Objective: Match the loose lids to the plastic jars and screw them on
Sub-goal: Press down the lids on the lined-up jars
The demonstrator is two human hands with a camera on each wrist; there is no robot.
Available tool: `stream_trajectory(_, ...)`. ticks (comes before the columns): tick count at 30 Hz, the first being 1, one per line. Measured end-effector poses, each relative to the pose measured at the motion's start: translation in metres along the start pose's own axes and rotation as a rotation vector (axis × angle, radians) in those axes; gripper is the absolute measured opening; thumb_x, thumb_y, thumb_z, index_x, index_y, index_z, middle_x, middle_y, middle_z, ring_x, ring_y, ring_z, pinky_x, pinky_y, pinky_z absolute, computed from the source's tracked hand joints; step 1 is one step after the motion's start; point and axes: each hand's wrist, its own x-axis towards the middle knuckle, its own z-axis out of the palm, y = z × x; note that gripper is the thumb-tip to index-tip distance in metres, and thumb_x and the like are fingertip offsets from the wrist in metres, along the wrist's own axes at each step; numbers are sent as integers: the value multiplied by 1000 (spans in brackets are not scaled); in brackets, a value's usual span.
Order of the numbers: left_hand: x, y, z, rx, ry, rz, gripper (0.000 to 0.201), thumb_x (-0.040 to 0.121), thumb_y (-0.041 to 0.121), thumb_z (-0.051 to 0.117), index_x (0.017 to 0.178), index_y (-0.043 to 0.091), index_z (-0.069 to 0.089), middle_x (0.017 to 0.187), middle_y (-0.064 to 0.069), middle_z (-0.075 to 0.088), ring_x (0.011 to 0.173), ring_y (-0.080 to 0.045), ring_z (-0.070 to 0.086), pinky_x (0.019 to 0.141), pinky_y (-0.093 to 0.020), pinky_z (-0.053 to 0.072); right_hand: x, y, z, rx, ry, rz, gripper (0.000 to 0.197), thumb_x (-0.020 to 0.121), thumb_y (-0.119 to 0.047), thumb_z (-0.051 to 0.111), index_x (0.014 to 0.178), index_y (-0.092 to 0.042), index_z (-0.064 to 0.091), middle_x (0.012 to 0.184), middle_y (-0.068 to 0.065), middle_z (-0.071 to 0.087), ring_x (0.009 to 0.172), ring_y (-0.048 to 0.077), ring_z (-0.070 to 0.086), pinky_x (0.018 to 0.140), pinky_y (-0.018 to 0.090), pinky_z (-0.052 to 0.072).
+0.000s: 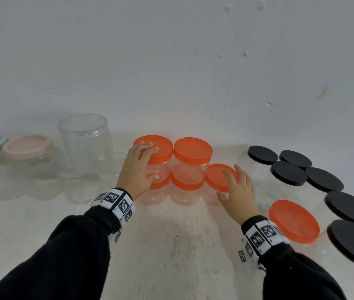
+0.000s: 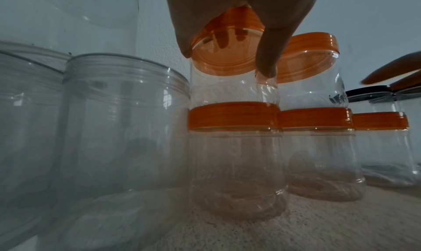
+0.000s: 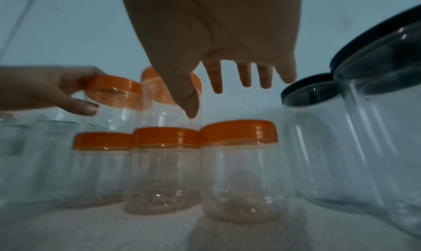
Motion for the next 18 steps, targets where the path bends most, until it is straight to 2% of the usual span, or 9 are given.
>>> stream_trajectory(2, 0, 0, 0, -4, 2, 5, 74, 63, 11, 83, 129, 9, 49, 137, -9, 41, 132, -25, 28, 106, -34, 21, -18, 4, -6, -32, 79, 0, 66, 81, -24, 68, 139, -12, 39, 151, 18, 22, 138, 39, 20, 112, 51, 20)
stream_trajectory(5, 0, 0, 0, 3, 3, 13, 74, 62, 10, 83, 129, 8, 50, 136, -10, 42, 132, -27, 29, 106, -35, 21, -43, 19, -16, -86, 126, 164, 67, 81, -27, 69, 136, -5, 41, 150, 20, 25, 137, 41, 21, 109, 56, 21)
stream_trajectory(8, 0, 0, 0, 6, 4, 4, 75, 61, 9, 83, 129, 7, 50, 136, -11, 42, 131, -28, 29, 107, -36, 21, -58, 36, -25, -234, -14, 432, 69, 86, -39, 59, 140, -6, 32, 152, 17, 17, 138, 39, 15, 108, 57, 20)
stream_trajectory(10, 0, 0, 0, 10, 6, 4, 76, 61, 9, 84, 129, 7, 50, 136, -12, 42, 131, -29, 29, 107, -37, 21, -63, 43, -29, -269, -110, 523, 68, 89, -42, 53, 141, -8, 25, 152, 15, 16, 139, 38, 15, 109, 58, 20)
stream_trajectory(13, -1, 2, 0, 16, 6, 0, 76, 61, 9, 84, 129, 7, 50, 136, -13, 42, 131, -31, 30, 107, -37, 22, -73, 49, -29, -331, -140, 430, 55, 92, -34, 50, 138, -13, 30, 145, 11, 29, 134, 34, 26, 107, 50, 29)
stream_trajectory(15, -2, 1, 0, 26, 0, 4, 76, 61, 10, 84, 129, 7, 49, 136, -13, 42, 131, -31, 30, 106, -37, 22, -77, 47, -29, -342, -110, 314, 48, 88, -24, 55, 133, -14, 42, 137, 8, 42, 124, 32, 39, 99, 44, 36)
stream_trajectory(16, -2, 1, -1, 34, -1, 8, 76, 62, 10, 84, 129, 7, 49, 136, -13, 42, 131, -31, 30, 106, -37, 21, -79, 44, -29, -307, -88, 255, 46, 81, -19, 63, 125, -13, 52, 128, 10, 51, 114, 34, 47, 92, 45, 40)
stream_trajectory(18, -1, 2, -2, 42, -4, 10, 76, 62, 10, 83, 130, 7, 49, 136, -13, 42, 132, -32, 30, 106, -37, 21, -82, 38, -31, -243, -59, 127, 45, 59, -16, 81, 101, -11, 67, 100, 11, 63, 88, 37, 58, 73, 46, 48)
